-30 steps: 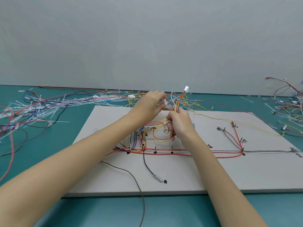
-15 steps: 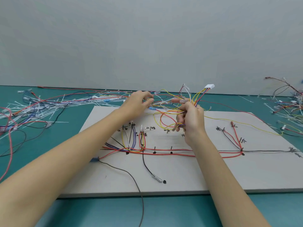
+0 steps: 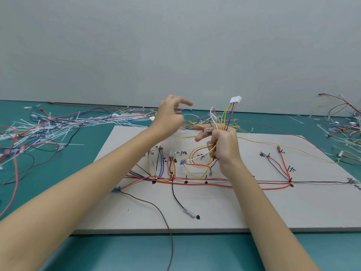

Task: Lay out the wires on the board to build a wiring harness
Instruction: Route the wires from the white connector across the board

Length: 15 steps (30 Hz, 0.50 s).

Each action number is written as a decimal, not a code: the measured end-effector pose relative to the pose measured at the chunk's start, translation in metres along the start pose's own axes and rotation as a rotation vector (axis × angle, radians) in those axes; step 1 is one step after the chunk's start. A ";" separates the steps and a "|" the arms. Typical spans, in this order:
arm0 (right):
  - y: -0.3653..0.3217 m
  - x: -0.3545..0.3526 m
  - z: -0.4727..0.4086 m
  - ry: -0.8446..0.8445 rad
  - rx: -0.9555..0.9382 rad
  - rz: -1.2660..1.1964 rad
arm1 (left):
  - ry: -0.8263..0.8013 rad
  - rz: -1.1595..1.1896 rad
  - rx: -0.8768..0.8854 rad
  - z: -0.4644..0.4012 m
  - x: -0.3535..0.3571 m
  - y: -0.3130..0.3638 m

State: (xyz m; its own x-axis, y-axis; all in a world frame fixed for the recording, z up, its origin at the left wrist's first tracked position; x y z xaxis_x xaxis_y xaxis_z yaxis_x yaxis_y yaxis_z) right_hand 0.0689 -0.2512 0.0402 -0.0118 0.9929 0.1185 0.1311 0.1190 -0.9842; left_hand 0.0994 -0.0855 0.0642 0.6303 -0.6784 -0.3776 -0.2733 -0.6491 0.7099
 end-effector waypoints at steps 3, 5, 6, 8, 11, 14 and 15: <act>0.000 0.003 0.001 -0.058 -0.013 0.066 | -0.033 0.304 -0.152 0.000 -0.003 0.018; 0.000 0.006 0.003 -0.100 -0.023 0.087 | -0.156 0.255 -0.035 0.007 -0.001 0.037; -0.001 0.007 0.004 -0.114 -0.020 0.089 | -0.233 0.203 0.051 0.014 0.002 0.047; -0.003 0.010 0.007 -0.126 -0.021 0.073 | -0.350 0.111 0.186 0.025 0.007 0.060; -0.007 0.012 0.012 -0.155 -0.070 0.102 | -0.347 -0.099 0.314 0.024 0.010 0.060; -0.011 0.015 0.015 -0.190 -0.091 0.107 | -0.337 -0.296 0.364 0.019 0.008 0.046; -0.012 0.015 0.015 -0.197 -0.101 0.097 | -0.330 -0.308 0.355 0.017 0.007 0.041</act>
State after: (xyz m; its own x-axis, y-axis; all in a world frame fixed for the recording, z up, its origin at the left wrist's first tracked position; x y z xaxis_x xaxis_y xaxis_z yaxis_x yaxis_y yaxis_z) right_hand 0.0524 -0.2374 0.0520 -0.1861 0.9824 -0.0137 0.2390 0.0317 -0.9705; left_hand 0.0798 -0.1231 0.0806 0.4751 -0.4745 -0.7410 -0.3764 -0.8708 0.3163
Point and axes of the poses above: each hand's wrist, its own z-axis away from the middle knuckle, its own x-axis out of the palm, y = z × x, the point moved 7 cm from there along -z, towards the middle knuckle, and after that the axes turned 12 degrees about y, right-handed, at the moved point
